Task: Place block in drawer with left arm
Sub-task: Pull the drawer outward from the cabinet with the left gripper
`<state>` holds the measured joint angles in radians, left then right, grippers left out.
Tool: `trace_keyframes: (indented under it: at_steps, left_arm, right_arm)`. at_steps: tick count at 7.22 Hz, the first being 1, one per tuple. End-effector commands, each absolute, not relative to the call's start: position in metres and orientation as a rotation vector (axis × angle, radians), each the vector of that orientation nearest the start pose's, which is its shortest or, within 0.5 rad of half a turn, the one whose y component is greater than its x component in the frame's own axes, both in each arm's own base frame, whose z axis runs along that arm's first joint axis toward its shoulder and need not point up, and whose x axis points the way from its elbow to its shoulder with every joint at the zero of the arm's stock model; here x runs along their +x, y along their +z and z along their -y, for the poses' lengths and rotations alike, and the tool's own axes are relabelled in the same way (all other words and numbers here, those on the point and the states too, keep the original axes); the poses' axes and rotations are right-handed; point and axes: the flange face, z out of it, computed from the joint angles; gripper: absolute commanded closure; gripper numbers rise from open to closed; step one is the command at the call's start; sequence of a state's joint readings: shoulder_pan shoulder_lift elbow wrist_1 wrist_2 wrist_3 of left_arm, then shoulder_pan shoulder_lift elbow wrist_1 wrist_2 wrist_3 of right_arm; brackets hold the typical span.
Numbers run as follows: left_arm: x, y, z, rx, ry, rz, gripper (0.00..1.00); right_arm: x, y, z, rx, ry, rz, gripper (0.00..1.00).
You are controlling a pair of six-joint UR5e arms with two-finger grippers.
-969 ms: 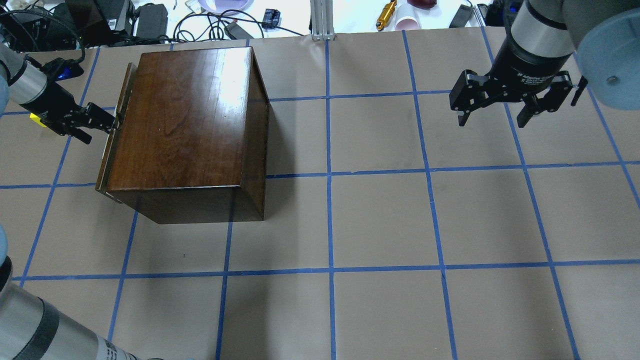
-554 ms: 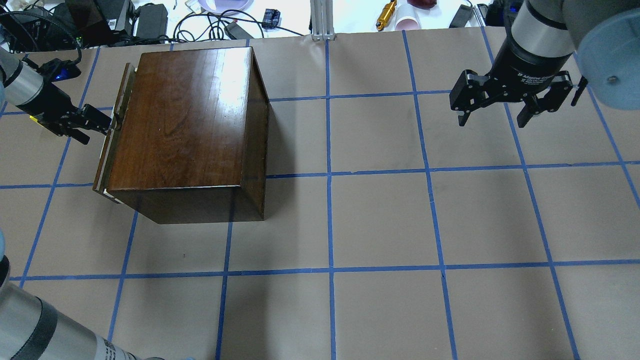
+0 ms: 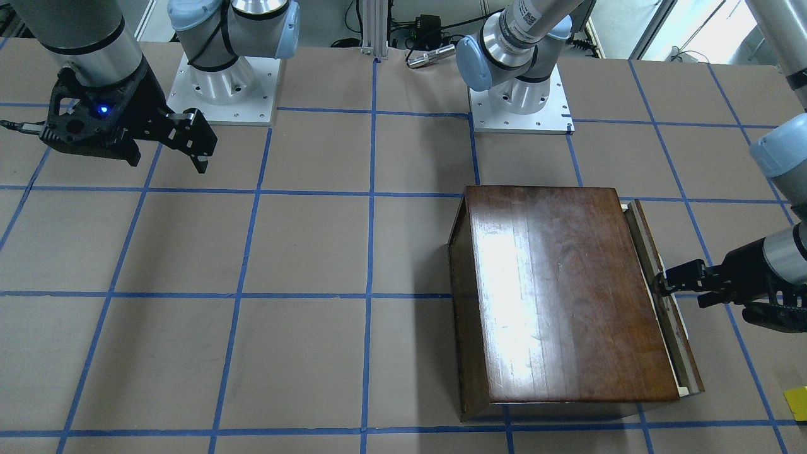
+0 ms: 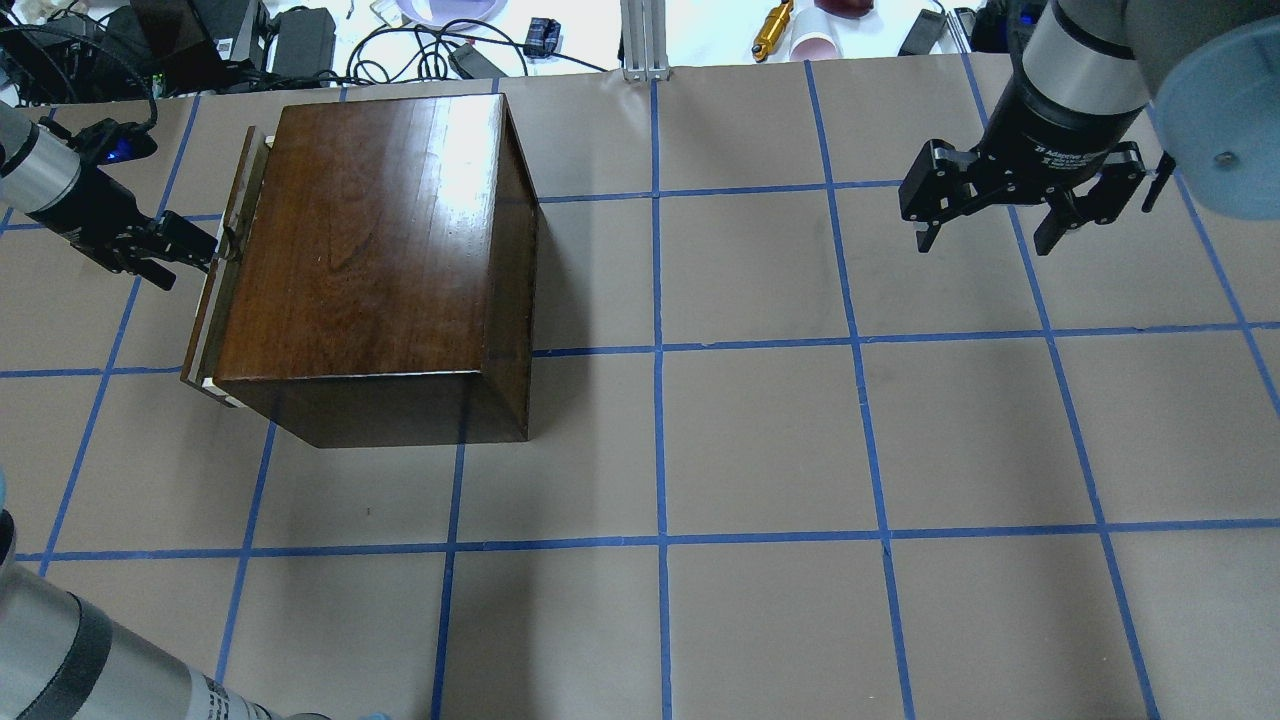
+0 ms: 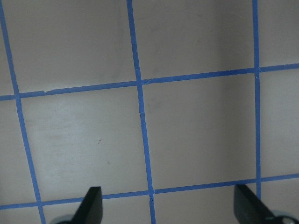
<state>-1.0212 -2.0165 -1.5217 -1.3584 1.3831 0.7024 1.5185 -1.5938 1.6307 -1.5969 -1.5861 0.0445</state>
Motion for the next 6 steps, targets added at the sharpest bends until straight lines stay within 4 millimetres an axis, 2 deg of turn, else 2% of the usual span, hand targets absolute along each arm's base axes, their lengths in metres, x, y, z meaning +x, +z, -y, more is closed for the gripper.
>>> trace_keyframes:
  at_steps: [1, 4, 6]
  left_arm:
    - [0.204, 0.279, 0.611, 0.247, 0.063, -3.392, 0.00]
    - [0.213, 0.291, 0.618, 0.237, 0.088, -3.402, 0.00]
    - [0.215, 0.291, 0.618, 0.256, 0.093, -3.407, 0.00]
  right_arm:
    - [0.107, 0.472, 0.487, 0.152, 0.017, -3.153, 0.00]
    - [0.107, 0.472, 0.487, 0.152, 0.017, -3.153, 0.00]
    - [0.106, 0.472, 0.487, 0.155, 0.017, -3.153, 0.00]
